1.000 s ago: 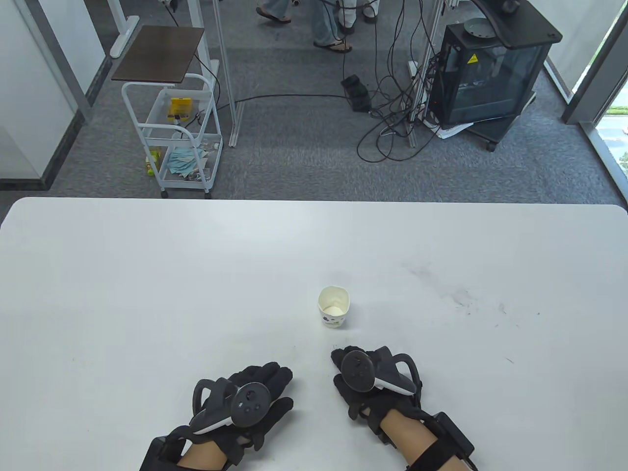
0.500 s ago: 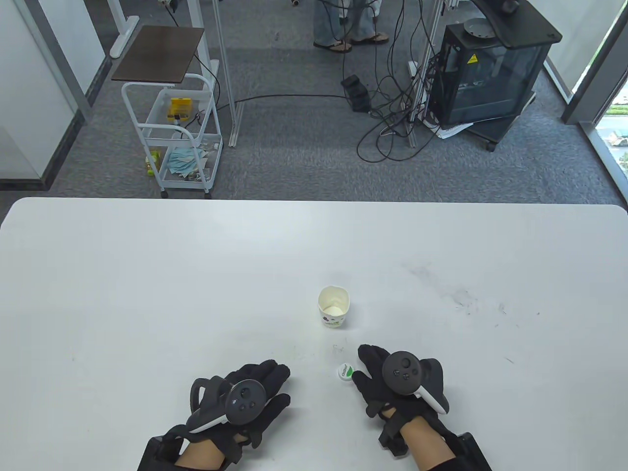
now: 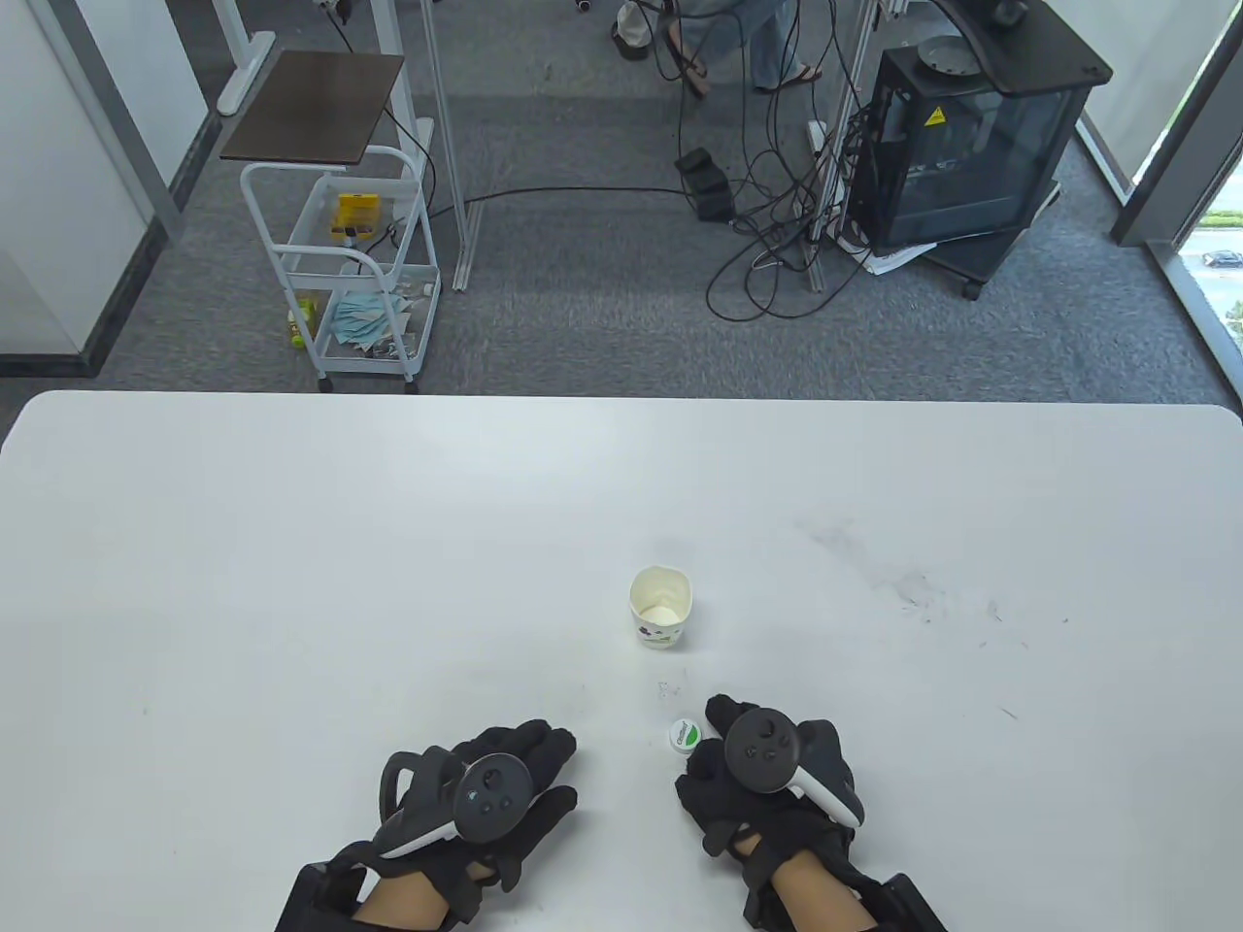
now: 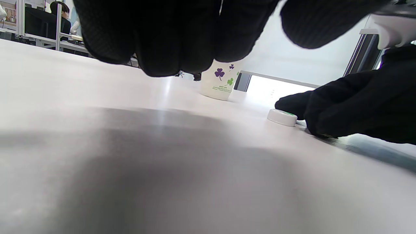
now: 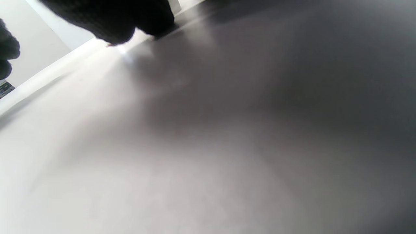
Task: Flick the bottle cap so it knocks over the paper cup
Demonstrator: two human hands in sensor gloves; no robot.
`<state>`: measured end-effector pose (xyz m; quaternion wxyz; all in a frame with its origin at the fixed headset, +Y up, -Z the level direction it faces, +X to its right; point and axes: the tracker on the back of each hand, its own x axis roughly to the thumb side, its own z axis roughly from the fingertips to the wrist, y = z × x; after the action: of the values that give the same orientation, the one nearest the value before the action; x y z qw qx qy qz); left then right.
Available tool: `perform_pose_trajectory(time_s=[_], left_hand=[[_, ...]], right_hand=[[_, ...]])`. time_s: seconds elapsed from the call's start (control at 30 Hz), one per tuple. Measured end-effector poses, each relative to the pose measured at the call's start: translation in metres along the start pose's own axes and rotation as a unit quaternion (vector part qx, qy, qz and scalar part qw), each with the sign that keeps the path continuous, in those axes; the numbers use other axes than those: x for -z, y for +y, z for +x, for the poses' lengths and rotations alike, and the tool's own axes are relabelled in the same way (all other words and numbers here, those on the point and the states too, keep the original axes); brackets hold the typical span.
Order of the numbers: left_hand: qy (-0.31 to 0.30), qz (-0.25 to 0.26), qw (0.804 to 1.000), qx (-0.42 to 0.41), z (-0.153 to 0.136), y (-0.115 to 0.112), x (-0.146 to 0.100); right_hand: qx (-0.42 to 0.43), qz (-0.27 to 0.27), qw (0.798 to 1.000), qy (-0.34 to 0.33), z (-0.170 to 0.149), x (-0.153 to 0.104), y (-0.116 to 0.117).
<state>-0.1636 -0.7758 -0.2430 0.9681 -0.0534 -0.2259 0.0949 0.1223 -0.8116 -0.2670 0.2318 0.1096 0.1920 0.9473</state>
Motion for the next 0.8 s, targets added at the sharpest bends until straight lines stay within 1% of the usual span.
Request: perform_pose_trajectory(time_s=[0.07,0.17,0.3,0.43,0.53,0.67,0.73,0.8], left_hand=[[0.006,-0.002,1.000,-0.002,-0.002,-0.001,0.000],[0.015,-0.002,1.000,-0.005,-0.006,-0.001,0.000],[0.019,-0.001,1.000,-0.005,-0.007,0.000,-0.001],[0.020,0.003,1.000,-0.003,-0.007,0.001,-0.001],[0.017,0.011,1.000,0.002,-0.007,0.001,-0.002],[0.013,0.028,0.999,0.012,-0.006,0.004,-0.002],[0.012,0.038,0.999,0.016,-0.005,0.005,-0.004],[0.010,0.048,0.999,0.022,-0.005,0.007,-0.005]], right_hand=[[0.001,-0.001,1.000,0.004,0.000,0.000,0.000],[0.006,0.010,1.000,-0.022,-0.002,-0.004,-0.001],[-0.001,-0.012,0.999,-0.048,-0.009,-0.009,-0.009],[0.000,-0.033,0.995,-0.097,-0.019,-0.012,-0.020],[0.006,-0.077,0.990,-0.122,-0.022,-0.016,-0.028],[-0.034,-0.141,0.978,-0.152,-0.019,-0.024,-0.035],[-0.055,-0.158,0.972,-0.167,-0.017,-0.027,-0.036],[-0.064,-0.162,0.970,-0.172,-0.015,-0.028,-0.036]])
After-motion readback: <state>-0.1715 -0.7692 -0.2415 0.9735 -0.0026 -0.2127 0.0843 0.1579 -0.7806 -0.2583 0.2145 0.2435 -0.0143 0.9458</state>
